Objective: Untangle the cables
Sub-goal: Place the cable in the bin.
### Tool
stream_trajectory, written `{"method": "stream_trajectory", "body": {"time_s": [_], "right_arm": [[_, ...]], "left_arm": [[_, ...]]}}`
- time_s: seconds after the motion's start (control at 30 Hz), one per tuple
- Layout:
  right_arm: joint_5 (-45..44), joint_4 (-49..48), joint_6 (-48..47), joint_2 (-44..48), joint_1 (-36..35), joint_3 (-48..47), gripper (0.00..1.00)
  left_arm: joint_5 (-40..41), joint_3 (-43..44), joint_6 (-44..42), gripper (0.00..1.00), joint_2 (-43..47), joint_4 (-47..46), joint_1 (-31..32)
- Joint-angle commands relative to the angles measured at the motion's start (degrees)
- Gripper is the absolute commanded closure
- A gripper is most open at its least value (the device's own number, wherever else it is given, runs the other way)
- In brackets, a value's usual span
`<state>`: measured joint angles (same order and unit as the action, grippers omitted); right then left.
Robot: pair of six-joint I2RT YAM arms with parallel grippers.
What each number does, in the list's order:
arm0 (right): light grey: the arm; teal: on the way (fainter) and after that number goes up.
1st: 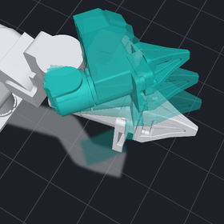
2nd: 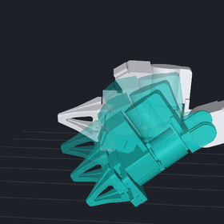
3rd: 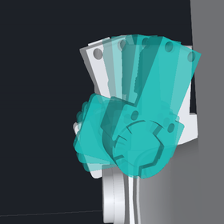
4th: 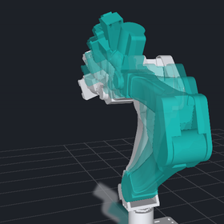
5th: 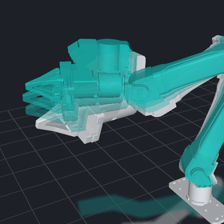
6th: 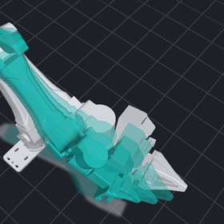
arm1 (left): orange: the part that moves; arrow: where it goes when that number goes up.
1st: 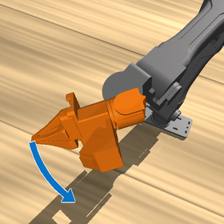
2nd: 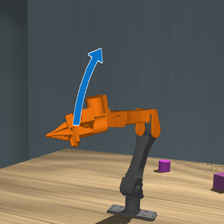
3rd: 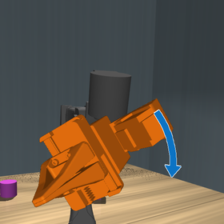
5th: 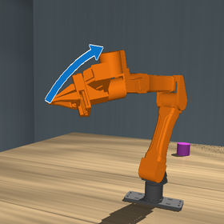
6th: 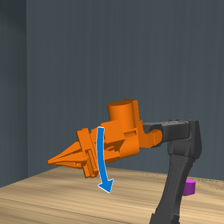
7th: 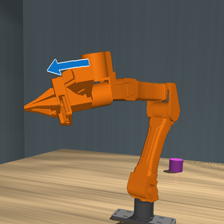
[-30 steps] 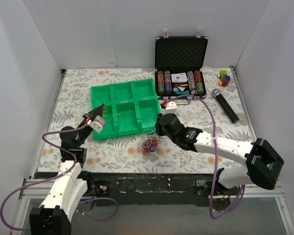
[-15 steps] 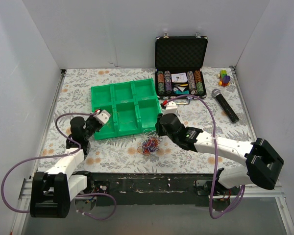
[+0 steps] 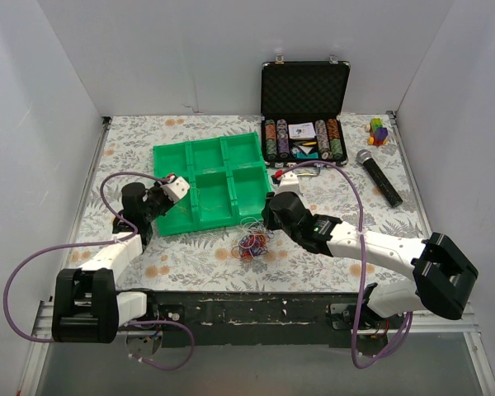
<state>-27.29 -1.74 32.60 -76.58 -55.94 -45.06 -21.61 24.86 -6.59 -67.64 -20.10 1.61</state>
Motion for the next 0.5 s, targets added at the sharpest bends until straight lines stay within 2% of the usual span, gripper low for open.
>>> {"method": "stream_trajectory", "body": {"time_s": [0.0, 0.2, 0.47], "right_arm": [[0.04, -2.48, 0.71, 0.2, 0.13, 0.5, 0.74], [0.22, -2.75, 0.62, 0.37, 0.13, 0.59, 0.74], [0.31, -3.1, 0.54, 0.81, 0.13, 0.85, 0.74]], "left_arm": [[-0.89, 3.52, -3.07, 0.66, 1.71, 7.87, -0.11], [-7.04, 7.82, -5.1, 0.41, 6.99, 19.11, -0.2], [-6.16, 17.67, 2.98, 0.39, 4.19, 24.13, -0.38]]}}
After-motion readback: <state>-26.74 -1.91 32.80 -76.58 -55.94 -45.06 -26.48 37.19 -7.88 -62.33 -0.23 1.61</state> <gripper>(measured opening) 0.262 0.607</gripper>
